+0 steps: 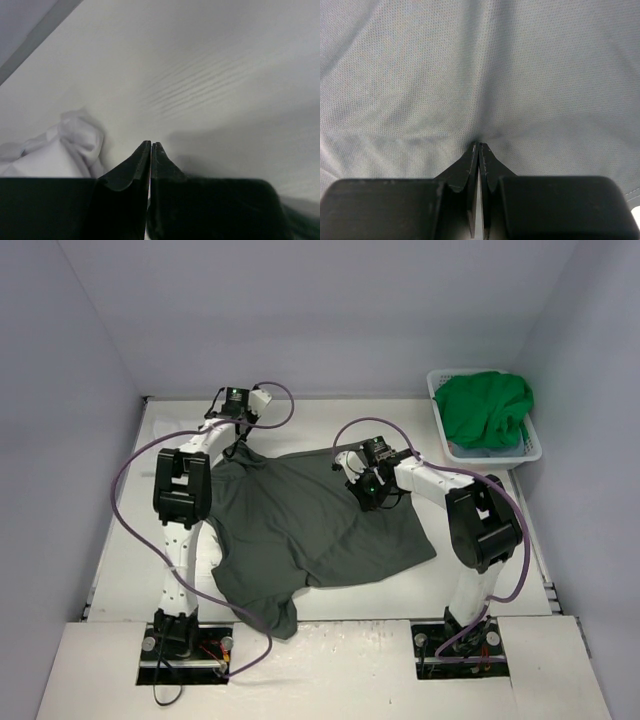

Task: Fold and stack the t-shirts
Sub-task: Flatten out the tshirt

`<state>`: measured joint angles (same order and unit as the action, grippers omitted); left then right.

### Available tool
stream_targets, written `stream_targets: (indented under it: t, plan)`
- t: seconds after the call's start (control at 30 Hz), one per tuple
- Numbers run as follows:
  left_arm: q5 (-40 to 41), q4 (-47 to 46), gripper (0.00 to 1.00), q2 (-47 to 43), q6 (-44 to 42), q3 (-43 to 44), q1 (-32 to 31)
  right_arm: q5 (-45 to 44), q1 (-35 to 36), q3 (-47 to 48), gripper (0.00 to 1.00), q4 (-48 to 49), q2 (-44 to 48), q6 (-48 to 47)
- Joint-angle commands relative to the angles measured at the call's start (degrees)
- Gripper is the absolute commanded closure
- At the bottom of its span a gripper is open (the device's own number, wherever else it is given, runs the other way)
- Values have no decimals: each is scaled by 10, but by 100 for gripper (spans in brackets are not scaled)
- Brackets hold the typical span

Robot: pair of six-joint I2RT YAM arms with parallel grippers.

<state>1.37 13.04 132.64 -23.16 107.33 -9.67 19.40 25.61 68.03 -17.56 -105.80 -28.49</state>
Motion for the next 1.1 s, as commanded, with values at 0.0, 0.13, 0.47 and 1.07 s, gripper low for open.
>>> stream_targets:
  t: [0.0, 0.13, 0.47, 1.07]
  plan:
    - [11, -15, 100, 16, 14, 55, 1, 10, 2, -1, 100, 2, 2, 5]
    - [24, -5, 97, 30, 25, 89, -2, 6, 2, -2, 100, 4, -3, 5]
    - [21, 1, 72, -77, 34, 20, -3, 9, 3, -5, 100, 6, 2, 5]
    - [-162, 224, 64, -104, 130, 47, -3, 20, 2, -11, 100, 5, 21, 5]
